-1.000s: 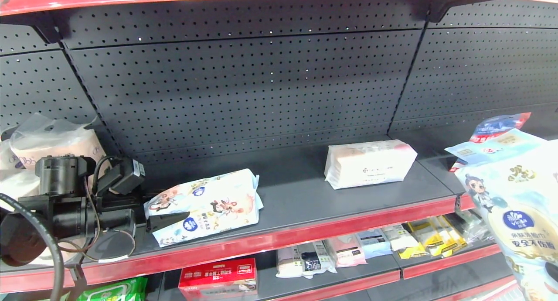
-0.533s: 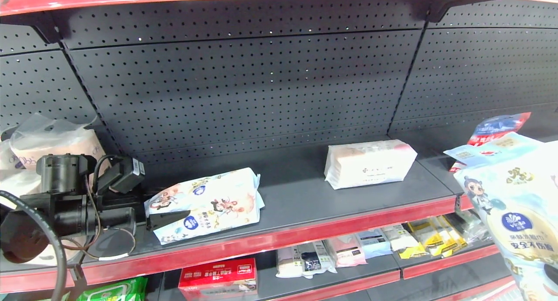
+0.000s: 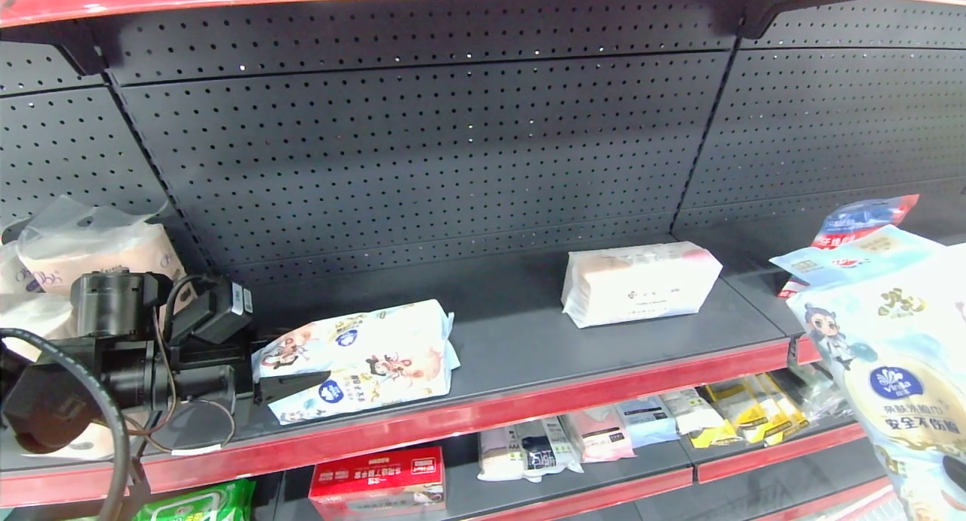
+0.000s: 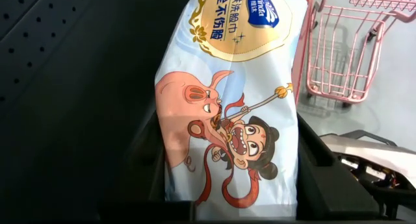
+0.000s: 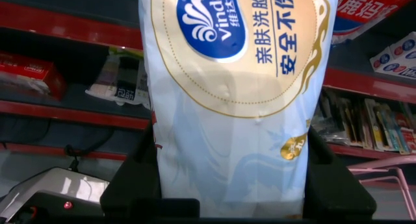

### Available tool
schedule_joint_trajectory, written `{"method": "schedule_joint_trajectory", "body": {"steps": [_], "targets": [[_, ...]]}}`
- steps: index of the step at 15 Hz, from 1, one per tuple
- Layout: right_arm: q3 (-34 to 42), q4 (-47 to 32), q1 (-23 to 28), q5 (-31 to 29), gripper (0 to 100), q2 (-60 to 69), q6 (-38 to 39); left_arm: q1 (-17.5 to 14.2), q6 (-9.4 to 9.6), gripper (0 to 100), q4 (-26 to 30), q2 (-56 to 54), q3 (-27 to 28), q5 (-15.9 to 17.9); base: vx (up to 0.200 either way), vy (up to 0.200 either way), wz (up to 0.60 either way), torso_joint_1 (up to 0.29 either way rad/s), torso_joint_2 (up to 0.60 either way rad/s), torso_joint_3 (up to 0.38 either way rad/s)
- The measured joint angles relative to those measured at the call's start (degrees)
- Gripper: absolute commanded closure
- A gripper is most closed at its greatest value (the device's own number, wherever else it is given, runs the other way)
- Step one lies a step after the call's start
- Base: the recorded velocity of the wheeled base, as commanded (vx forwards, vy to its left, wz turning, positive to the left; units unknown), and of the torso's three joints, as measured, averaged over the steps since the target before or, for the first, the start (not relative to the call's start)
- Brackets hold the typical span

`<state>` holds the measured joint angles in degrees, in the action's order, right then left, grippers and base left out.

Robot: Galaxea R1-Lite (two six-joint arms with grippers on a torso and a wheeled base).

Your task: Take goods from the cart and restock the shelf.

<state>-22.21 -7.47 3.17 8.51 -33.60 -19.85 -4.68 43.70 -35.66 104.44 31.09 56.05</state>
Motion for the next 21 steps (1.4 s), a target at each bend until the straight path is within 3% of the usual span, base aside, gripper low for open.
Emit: {"method": "schedule_joint_trajectory", "body": {"steps": [13, 14, 21], "targets": [[0.1, 0.0, 0.0, -0.5, 100, 0.3, 0.0, 0.1, -0.02, 100, 0.2, 0.1, -0.3, -0.3, 0.000, 0.000, 0.00, 0.000, 0.00, 0.000], [0.1, 0.0, 0.0, -0.5, 100, 0.3, 0.0, 0.1, 0.09, 0, 0.2, 0.1, -0.5, -0.2, 0.000, 0.000, 0.00, 0.000, 0.00, 0.000], [0.1, 0.0, 0.0, -0.5, 100, 0.3, 0.0, 0.2, -0.18, 0, 0.2, 0.0, -0.3, -0.2, 0.000, 0.000, 0.00, 0.000, 0.00, 0.000]]}}
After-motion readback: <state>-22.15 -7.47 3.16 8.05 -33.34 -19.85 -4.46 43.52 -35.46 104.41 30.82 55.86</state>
